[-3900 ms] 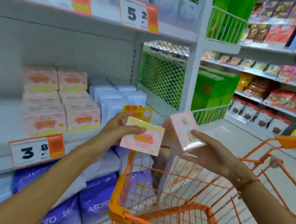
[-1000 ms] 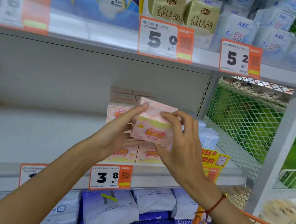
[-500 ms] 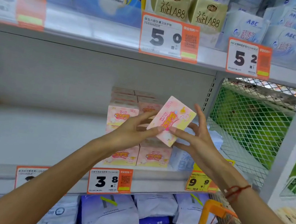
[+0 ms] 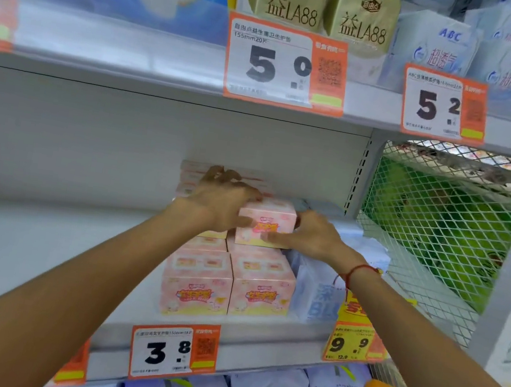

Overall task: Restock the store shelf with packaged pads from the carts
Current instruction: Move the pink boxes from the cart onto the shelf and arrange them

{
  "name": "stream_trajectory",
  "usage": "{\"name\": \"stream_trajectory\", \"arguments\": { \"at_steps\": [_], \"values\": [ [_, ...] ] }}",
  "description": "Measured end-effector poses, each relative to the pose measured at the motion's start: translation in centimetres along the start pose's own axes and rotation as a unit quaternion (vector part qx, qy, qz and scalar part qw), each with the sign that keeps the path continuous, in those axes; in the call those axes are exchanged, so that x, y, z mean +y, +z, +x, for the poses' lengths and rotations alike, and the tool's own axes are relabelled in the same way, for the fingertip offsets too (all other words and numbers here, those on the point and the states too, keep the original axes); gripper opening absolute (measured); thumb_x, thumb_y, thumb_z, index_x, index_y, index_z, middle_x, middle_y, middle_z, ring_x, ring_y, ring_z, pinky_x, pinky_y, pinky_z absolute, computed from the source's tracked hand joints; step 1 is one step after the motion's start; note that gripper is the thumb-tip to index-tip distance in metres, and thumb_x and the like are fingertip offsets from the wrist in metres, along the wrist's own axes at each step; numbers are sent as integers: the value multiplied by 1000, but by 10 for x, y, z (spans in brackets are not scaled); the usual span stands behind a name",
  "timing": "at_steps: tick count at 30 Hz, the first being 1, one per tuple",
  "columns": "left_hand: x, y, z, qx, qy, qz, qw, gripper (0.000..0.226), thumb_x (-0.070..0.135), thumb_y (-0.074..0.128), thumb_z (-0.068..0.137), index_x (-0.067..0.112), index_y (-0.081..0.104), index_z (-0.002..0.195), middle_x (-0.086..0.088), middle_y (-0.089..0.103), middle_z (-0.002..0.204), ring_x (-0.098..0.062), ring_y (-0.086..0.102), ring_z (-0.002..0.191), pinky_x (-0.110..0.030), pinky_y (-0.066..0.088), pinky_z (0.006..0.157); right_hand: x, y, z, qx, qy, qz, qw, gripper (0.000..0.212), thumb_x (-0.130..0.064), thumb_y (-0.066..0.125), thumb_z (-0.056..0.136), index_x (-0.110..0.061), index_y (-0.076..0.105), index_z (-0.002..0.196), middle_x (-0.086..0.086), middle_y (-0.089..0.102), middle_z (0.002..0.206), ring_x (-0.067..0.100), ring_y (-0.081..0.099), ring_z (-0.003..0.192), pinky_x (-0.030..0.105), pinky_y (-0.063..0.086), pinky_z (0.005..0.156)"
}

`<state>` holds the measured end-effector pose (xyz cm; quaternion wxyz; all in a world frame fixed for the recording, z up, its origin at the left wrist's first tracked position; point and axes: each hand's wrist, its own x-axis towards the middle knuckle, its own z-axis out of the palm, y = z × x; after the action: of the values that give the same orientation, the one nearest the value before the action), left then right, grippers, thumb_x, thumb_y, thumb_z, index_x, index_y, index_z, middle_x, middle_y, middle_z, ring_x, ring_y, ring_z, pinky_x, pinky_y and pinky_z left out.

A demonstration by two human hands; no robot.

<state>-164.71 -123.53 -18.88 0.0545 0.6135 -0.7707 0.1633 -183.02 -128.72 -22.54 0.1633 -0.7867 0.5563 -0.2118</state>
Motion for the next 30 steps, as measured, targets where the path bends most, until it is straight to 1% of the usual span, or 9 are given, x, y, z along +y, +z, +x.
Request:
{"name": "stream_trajectory", "arguments": {
  "at_steps": [2, 4, 7, 13, 16, 20, 24, 27, 30],
  "values": [
    [-2, 4, -2, -10, 5, 32, 999, 59, 55, 47, 90, 37, 32, 144, 7, 32, 152, -20, 20, 142, -42, 5, 116, 0, 3, 4, -25, 3, 8, 1000, 51, -60, 72, 68, -11, 67, 80, 3, 68, 79, 19, 63, 81, 27, 43, 62],
    [-2, 3, -8, 21, 3, 31, 999, 60, 56, 49, 89, 38, 32, 144, 9, 31, 152, -19, 19, 142, -42, 2, 117, 2, 0, 0, -28, -1, 21, 999, 63, -54, 73, 72, -11, 62, 117, 4, 67, 110, 21, 60, 106, 29, 47, 81],
    [4, -8, -23, 113, -4, -2, 994, 52, 49, 56, 88, 36, 45, 137, 8, 48, 142, -20, 37, 133, -38, 19, 113, 10, -14, -22, 37, -23, 18, 999, 84, -45, 73, 76, -10, 36, 143, 6, 53, 131, 24, 47, 123, 37, 40, 101],
    [59, -39, -59, 131, -18, -183, 974, 27, 34, 56, 89, 33, 64, 115, 11, 67, 112, -18, 61, 108, -29, 44, 84, 40, -55, -115, 118, -85, 62, 988, 13, -16, 68, 84, -21, 68, 97, 1, 67, 91, 18, 60, 81, 25, 45, 70],
    [108, -44, -70, 95, 30, -251, 963, 22, 31, 53, 90, 34, 67, 106, 15, 68, 105, -14, 64, 100, -28, 47, 82, 64, -69, -169, 98, -76, 38, 992, 14, -10, 66, 85, -23, 68, 82, 1, 67, 73, 11, 61, 64, 22, 46, 62],
    [181, -34, -82, 66, 78, -308, 946, 24, 27, 51, 90, 35, 68, 105, 10, 69, 109, -17, 63, 104, -30, 48, 84, 111, -72, -242, 17, 8, -42, 999, 26, -5, 65, 79, -30, 67, 78, -6, 65, 64, -2, 57, 55, 12, 42, 58],
    [261, -6, -94, -46, 142, -330, 932, 29, 18, 47, 88, 27, 70, 102, -2, 70, 106, -27, 64, 101, -31, 48, 80, 158, -53, -306, -118, 121, -113, 979, 17, -15, 63, 82, -23, 72, 95, -3, 68, 78, 7, 64, 72, 19, 48, 70],
    [316, 25, -98, -154, 207, -257, 931, 32, 16, 45, 87, 17, 70, 106, -8, 69, 110, -28, 64, 103, -30, 49, 80, 180, -39, -344, -290, 240, -160, 912, 30, -18, 60, 90, -13, 63, 119, 1, 63, 82, 2, 62, 67, 13, 47, 64],
    [366, 48, -106, -275, 288, -147, 905, 37, 14, 48, 88, 11, 63, 121, -11, 62, 126, -29, 60, 112, -35, 51, 89, 202, -27, -363, -410, 361, -172, 819, 47, -29, 59, 92, -10, 50, 134, 2, 63, 97, 14, 61, 99, 32, 50, 95]
  ]
}}
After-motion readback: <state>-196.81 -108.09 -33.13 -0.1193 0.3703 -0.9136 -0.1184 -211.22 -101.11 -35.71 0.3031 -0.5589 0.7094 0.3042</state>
